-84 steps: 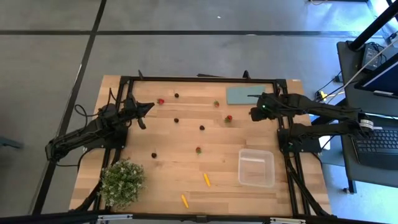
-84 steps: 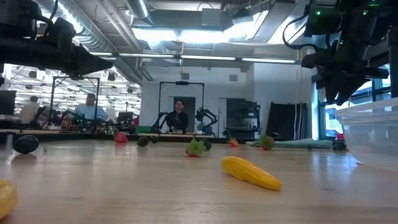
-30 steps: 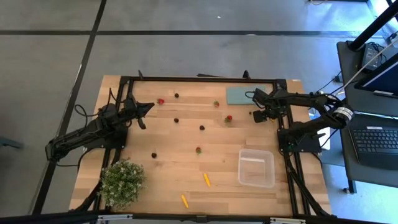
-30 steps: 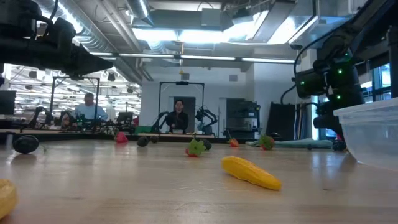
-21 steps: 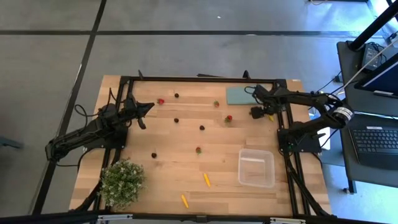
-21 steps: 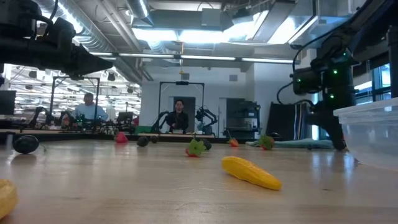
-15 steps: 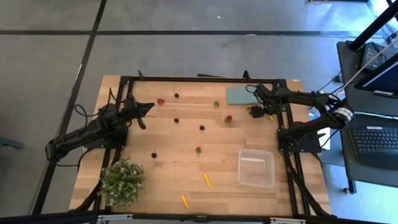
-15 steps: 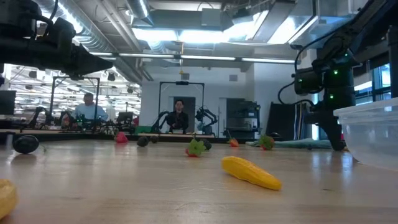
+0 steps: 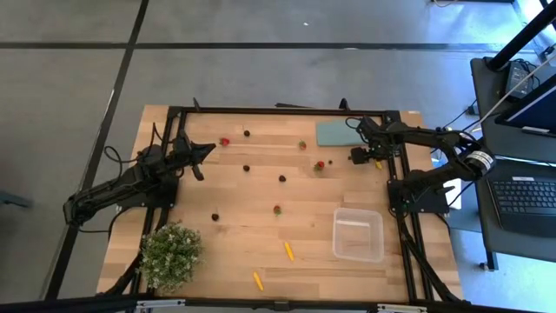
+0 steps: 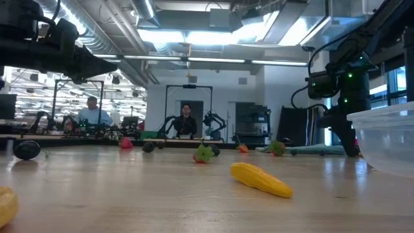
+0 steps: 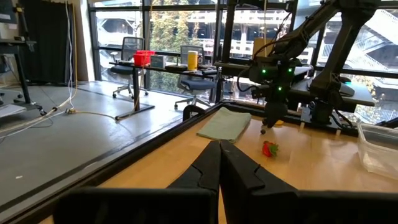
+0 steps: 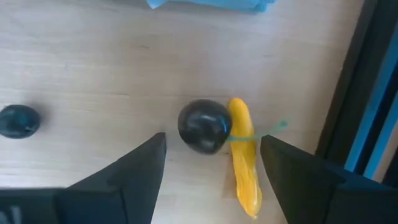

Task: Pick and placing Produce into tupperware
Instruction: Put the top corn into the container

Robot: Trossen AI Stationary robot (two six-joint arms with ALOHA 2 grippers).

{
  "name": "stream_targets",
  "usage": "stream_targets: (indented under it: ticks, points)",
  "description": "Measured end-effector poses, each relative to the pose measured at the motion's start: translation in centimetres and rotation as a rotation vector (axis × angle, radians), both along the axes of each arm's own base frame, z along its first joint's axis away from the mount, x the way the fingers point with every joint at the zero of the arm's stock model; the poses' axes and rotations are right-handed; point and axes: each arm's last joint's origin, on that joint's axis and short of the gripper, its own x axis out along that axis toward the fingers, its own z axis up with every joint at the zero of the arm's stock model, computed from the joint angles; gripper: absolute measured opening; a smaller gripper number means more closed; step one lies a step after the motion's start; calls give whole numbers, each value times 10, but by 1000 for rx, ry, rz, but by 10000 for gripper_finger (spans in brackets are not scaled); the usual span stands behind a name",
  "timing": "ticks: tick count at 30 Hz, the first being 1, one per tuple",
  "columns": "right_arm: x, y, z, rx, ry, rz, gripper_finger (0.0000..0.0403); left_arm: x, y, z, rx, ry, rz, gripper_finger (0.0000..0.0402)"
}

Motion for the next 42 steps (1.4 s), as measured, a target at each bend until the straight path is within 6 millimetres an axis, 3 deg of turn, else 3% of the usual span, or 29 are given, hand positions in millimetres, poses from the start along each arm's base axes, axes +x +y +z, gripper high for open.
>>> stream_targets:
  ticks: [6,31,38,42]
  points:
    - [-2,0,0,49,-33,-18,238,0,0,0,0,0,0,0]
    - [-2,1,-1,58,-40,19,22,0,0,0,0,0,0,0]
    - [1,1,3,63,-41,57,14,0,0,0,0,0,0,0]
    - [9,3,20,54,-101,117,17,0,0,0,0,0,0,0]
